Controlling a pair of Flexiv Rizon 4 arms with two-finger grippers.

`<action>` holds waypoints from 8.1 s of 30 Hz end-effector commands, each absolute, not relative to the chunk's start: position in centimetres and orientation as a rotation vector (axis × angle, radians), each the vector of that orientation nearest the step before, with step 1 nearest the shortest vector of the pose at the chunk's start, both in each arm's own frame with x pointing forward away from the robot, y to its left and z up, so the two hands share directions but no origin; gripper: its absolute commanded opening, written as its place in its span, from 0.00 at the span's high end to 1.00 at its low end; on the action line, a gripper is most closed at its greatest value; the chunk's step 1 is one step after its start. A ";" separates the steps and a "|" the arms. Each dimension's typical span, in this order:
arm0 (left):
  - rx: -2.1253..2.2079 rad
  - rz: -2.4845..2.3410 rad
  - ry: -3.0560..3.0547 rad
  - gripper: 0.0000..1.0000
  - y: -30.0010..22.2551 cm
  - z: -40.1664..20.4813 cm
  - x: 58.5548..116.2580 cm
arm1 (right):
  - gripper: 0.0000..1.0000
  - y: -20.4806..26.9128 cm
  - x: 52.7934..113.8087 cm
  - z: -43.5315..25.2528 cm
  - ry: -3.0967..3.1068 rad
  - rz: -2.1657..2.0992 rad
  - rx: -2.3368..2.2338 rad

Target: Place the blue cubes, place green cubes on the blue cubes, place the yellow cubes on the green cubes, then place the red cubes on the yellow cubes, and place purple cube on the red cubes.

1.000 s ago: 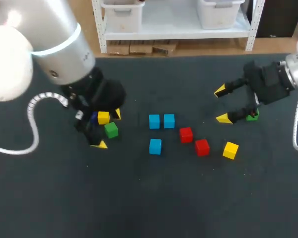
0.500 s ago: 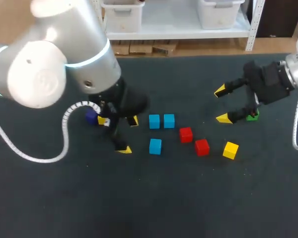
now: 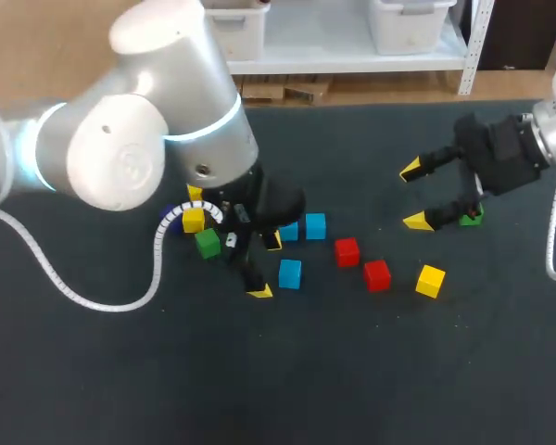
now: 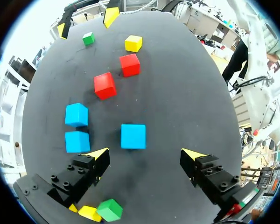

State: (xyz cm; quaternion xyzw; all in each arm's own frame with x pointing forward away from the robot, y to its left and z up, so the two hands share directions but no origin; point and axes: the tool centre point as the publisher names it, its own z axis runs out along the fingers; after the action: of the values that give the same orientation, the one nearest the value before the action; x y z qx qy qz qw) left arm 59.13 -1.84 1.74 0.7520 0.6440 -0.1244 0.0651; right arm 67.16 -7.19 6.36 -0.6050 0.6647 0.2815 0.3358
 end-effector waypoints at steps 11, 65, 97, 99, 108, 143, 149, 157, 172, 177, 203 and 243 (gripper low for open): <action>2.294 -0.389 1.921 0.02 -3.4 1.5 60.0 | 0.00 -7.2 67.2 6.3 1.730 0.737 -1.577; 2.143 -0.286 2.108 1.00 1.6 1.4 65.6 | 0.00 -7.2 67.2 6.3 1.730 0.737 -1.577; 2.157 -0.310 2.073 1.00 0.6 1.0 68.8 | 0.00 -7.2 67.2 6.3 1.730 0.737 -1.577; 2.158 -0.313 2.072 1.00 0.5 0.9 68.9 | 0.00 -7.2 67.2 6.3 1.730 0.737 -1.577; 2.162 -0.318 2.073 1.00 0.5 0.4 69.3 | 0.00 -7.2 67.2 6.3 1.730 0.737 -1.577; 2.151 -0.336 2.092 1.00 1.0 -0.1 69.7 | 0.00 -7.2 67.2 6.3 1.730 0.737 -1.577; 2.153 -0.343 2.091 1.00 0.9 -0.2 69.8 | 0.00 -7.2 67.2 6.3 1.730 0.737 -1.577; 2.157 -0.347 2.090 1.00 0.9 -0.2 69.9 | 0.00 -7.2 67.2 6.3 1.730 0.737 -1.577; 2.162 -0.359 2.093 0.76 0.8 -0.3 69.9 | 0.00 -7.2 67.2 6.3 1.730 0.737 -1.577; 2.166 -0.365 2.092 0.55 0.8 -0.4 69.9 | 0.00 -7.2 67.2 6.3 1.730 0.737 -1.577; 2.109 -0.319 2.143 0.00 4.2 2.6 67.3 | 0.00 -7.2 67.2 6.3 1.730 0.737 -1.577; 1.746 -0.354 2.477 0.00 9.7 0.9 63.5 | 0.00 -7.2 67.2 6.3 1.730 0.737 -1.577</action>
State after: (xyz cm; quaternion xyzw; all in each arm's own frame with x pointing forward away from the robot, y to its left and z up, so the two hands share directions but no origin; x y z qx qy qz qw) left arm 63.61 9.43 1.07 0.5730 0.8103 -0.1146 0.0429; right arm 67.16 -7.21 6.35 -0.6050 0.6646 0.2819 0.3360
